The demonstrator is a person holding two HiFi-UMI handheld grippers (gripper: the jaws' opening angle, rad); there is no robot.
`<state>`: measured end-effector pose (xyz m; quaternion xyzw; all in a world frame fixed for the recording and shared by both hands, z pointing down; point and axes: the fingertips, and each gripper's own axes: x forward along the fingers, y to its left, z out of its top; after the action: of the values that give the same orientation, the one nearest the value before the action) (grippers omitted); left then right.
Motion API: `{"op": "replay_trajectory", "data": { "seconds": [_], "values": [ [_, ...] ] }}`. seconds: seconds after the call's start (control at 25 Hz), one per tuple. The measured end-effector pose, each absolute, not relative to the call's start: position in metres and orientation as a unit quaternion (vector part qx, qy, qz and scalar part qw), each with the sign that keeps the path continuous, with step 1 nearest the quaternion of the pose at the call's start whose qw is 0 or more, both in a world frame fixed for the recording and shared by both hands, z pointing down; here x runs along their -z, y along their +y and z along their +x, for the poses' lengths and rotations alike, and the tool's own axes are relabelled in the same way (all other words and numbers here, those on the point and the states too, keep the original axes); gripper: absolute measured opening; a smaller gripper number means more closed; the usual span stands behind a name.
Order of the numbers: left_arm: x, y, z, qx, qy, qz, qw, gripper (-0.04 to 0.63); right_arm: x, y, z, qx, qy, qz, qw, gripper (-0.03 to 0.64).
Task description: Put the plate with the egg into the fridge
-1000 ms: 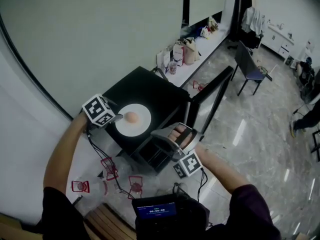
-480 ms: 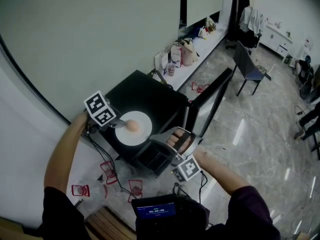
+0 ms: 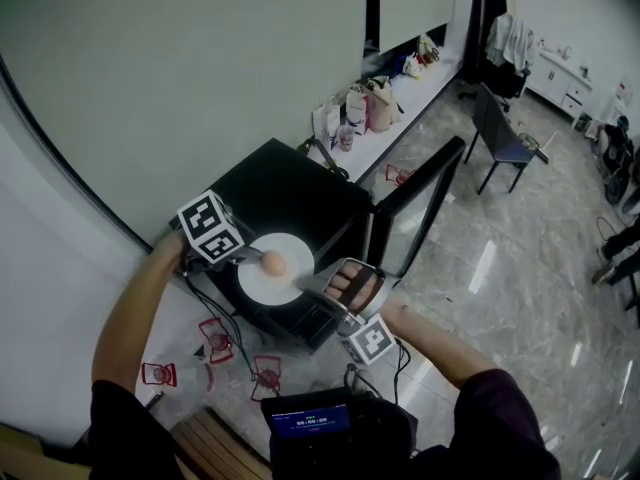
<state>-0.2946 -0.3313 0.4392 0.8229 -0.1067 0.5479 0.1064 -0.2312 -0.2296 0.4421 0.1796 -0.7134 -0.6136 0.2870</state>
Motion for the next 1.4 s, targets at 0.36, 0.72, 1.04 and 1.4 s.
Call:
{"op": "replay_trajectory", "data": {
  "seconds": [0.36,0.72,1.04,1.4],
  "values": [
    [-0.423,-0.341,-0.303,-0.519,-0.172,0.833,0.091,0.149,-0.444,-0.235,-0.229,0.640,-0.688,0.173,0.294,0.023],
    [-0.359,-0.314,-0.290,-0.433,-0.293,0.849,-0.078,0.113,-0.439,-0.232,-0.228,0.646,-0.674,0.182,0.306,0.023],
    [-0.346,-0.259,-0.263,-0.312,-0.419,0.843,-0.126,0.011,-0.432,-0.225,-0.211,0.653,-0.663,0.204,0.304,0.023],
    [-0.357,-0.168,-0.206,-0.221,-0.551,0.796,-0.121,0.010,-0.436,-0.176,-0.163,0.674,-0.663,0.185,0.266,0.023]
  ]
}}
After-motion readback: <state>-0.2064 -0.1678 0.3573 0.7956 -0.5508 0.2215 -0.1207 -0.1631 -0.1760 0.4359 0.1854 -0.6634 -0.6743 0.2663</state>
